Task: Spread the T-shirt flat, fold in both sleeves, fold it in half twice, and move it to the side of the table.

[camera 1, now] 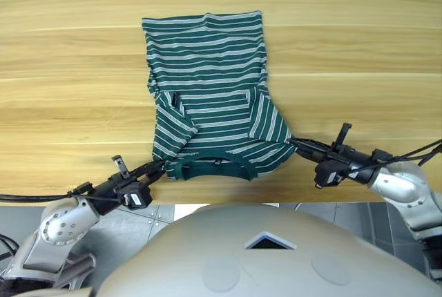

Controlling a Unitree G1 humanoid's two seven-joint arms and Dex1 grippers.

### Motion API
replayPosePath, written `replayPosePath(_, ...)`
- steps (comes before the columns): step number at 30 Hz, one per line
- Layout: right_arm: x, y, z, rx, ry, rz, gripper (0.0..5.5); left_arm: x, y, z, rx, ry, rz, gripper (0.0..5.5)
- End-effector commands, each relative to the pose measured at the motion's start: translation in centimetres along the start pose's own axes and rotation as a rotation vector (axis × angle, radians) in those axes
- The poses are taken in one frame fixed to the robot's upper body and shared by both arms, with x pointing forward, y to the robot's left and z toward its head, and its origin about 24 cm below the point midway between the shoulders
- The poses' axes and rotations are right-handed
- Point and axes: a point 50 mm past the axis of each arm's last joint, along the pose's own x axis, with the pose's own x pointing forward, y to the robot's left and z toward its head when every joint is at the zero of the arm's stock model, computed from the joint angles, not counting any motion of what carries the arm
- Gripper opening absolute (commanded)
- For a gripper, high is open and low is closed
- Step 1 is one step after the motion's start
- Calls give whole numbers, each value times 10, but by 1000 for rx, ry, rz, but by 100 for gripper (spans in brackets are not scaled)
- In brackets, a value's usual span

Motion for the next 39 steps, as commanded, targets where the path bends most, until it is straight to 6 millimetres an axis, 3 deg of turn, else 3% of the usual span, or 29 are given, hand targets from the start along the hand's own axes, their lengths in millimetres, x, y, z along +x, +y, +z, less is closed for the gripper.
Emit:
replayPosePath(1,12,-22,6,-8,-75,-128,2,13,29,6,42,-92,142,12)
replayPosePath(8,50,-62,-4,-46,-87,-381,2,50,78,-11,79,-93,361,12)
replayPosePath(12,68,-74,-9,-48,-83,-442,2,63,102,-23,67,-58,455,12)
replayPosePath(15,86,-87,-20,-43,-67,-488,2,76,114,-37,49,-10,506,12)
replayPosePath(24,125,-128,-58,-35,73,-647,2,113,163,-45,43,-45,617,12)
replayPosePath(37,168,-142,-80,-27,221,-642,2,147,191,-53,20,-22,612,12)
replayPosePath(39,172,-143,-82,-13,246,-642,48,151,193,-59,-9,13,615,12)
